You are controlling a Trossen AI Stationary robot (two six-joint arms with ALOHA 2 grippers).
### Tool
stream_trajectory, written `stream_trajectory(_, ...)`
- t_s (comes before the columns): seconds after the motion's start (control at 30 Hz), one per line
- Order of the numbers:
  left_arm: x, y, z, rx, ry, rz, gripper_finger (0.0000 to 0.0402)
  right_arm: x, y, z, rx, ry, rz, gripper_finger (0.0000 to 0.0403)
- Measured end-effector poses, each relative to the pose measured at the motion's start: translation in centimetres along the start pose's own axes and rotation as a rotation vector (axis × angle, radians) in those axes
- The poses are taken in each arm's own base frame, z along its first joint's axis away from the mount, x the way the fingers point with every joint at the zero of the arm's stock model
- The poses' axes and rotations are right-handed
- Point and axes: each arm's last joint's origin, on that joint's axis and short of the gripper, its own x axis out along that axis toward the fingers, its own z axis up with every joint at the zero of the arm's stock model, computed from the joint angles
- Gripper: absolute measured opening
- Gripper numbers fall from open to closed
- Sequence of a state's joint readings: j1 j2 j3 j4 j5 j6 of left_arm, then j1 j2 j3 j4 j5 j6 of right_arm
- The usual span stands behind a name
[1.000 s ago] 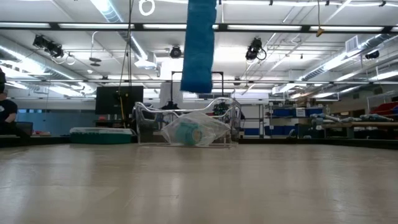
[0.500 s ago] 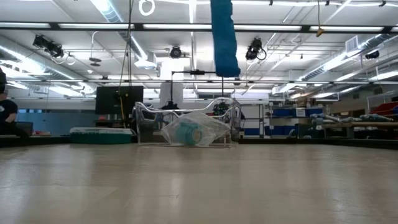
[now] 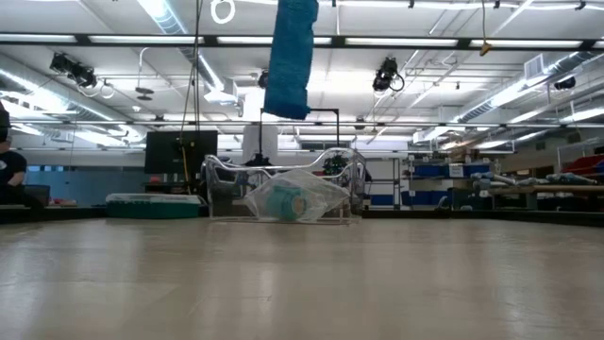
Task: Roll bandage
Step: Roll the blue bandage
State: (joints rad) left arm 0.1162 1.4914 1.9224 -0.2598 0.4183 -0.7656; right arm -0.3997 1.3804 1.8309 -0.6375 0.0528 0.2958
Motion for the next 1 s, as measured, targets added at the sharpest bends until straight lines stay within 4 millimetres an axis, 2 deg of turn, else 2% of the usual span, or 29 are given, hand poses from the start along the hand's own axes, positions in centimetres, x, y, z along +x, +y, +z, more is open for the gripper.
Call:
stream_trajectory(0.17,0.1,0.1,-0.1,0.000,0.012,-0.007,0.0006,0.1,-0.2,0.2,0.015,-0.002,0.034,0.0000)
stream_trajectory(0.43,0.0,0.2,0.1,0.025,0.004,-0.003,0.0006,0.2,1.4,-0.5,-0.062,0.026,0.100,0.0000)
stream_trajectory(0.77,-0.4,0.9,1.1,0.044,-0.065,0.035,0.0006,-0.2,4.1,-1.4,-0.108,0.073,0.267,0.0000)
stream_trajectory(1.0,0.1,1.7,1.1,0.022,-0.079,0.073,0.0006,0.3,5.3,-2.6,-0.121,0.139,0.281,0.0000)
